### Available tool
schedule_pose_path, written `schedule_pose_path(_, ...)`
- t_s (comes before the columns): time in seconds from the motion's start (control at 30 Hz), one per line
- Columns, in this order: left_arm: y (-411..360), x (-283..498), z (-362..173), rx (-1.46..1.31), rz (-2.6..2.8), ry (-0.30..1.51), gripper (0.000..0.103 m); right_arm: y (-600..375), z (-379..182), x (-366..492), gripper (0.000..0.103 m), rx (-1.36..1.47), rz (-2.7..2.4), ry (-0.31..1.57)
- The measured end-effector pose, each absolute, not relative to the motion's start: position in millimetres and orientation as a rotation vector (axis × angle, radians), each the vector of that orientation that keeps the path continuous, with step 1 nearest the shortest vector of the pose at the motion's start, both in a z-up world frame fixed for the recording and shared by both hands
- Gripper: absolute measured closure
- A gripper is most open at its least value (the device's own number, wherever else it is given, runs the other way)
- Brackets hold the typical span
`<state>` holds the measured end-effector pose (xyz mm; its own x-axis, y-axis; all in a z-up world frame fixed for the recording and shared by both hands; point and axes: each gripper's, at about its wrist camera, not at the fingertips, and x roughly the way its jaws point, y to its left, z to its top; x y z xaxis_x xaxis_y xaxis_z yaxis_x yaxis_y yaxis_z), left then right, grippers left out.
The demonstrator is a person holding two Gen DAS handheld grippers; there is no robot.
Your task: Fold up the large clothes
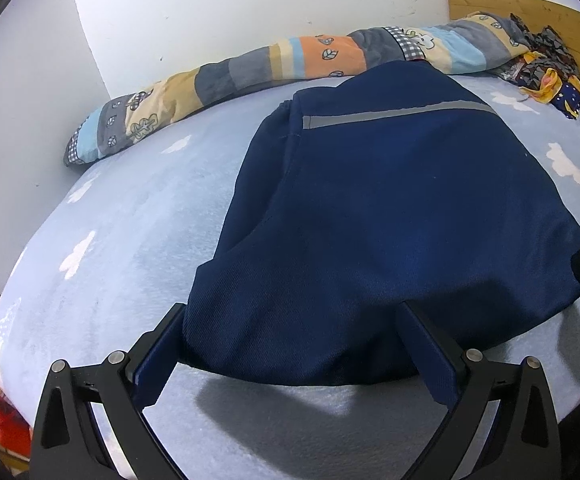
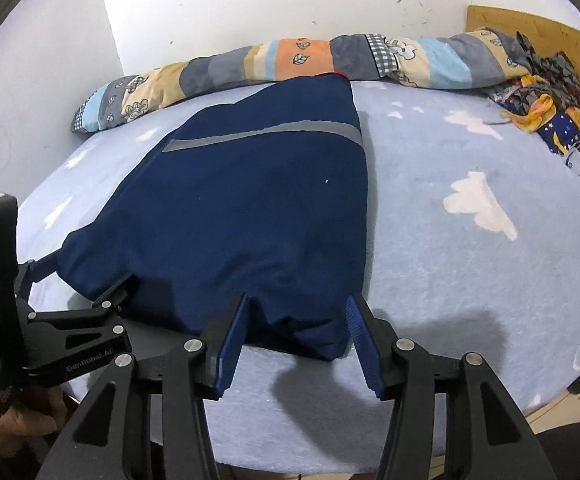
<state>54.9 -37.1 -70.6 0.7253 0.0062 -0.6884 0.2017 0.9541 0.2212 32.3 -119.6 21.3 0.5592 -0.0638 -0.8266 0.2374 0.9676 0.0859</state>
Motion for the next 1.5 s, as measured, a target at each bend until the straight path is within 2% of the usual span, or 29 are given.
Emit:
schedule_pose_path(0.07, -37.1, 55.5, -71.0, 0.293, -0.111, 0.753, 0.0, -118.4, 19.2, 33.5, 0.05, 0.193, -0.172, 0.972)
schedule_pose_path(0.27, -37.7, 56.0, -71.9, 0.298, -0.108, 0.748, 0.0, -116.1, 11.3, 35.6, 0.042, 0.186, -0.171, 0.998)
schedule_pose_path(0.7, -37.8, 57.1, -71.5, 0.302, -0.106, 0.752, 0.0, -109.7, 23.7, 28.3, 0.043, 0.138, -0.172, 0.973)
schedule_pose_path(0.8, -37.1, 58.7, -67.9, 0.301, -0.107, 0.778, 0.001, -109.8, 33.5, 22.1, 0.04, 0.13, -0.187, 0.954)
schedule_pose_path(0.93, -26.9, 50.0, -48.2, 0.208, -0.142, 0.811, 0.001, -113.3, 51.5, 8.0, 0.033, 0.147, -0.201, 0.917)
schedule_pose_path(1.1, -1.6, 10.3, -7.5, 0.056, -0.212, 0.74, 0.001, -113.4, 78.4, -17.5, 0.031, 0.147, -0.218, 0.866)
schedule_pose_path(1.17, 6.8, -7.9, 6.6, 0.043, -0.237, 0.699, 0.001, -109.8, 90.8, -31.0, 0.019, 0.139, -0.216, 0.835)
schedule_pose_path(1.27, 11.4, -35.1, 22.0, 0.047, -0.291, 0.637, 0.001, -104.8, 100.9, -43.7, 0.007, 0.139, -0.216, 0.785)
schedule_pose_path(1.37, 7.8, -44.7, 27.3, 0.072, -0.282, 0.588, 0.001, -101.5, 98.0, -37.6, 0.006, 0.15, -0.209, 0.798)
schedule_pose_path(1.5, 0.3, -35.7, 18.6, 0.114, -0.24, 0.65, 0.001, -97.2, 85.9, -23.8, 0.006, 0.143, -0.213, 0.859)
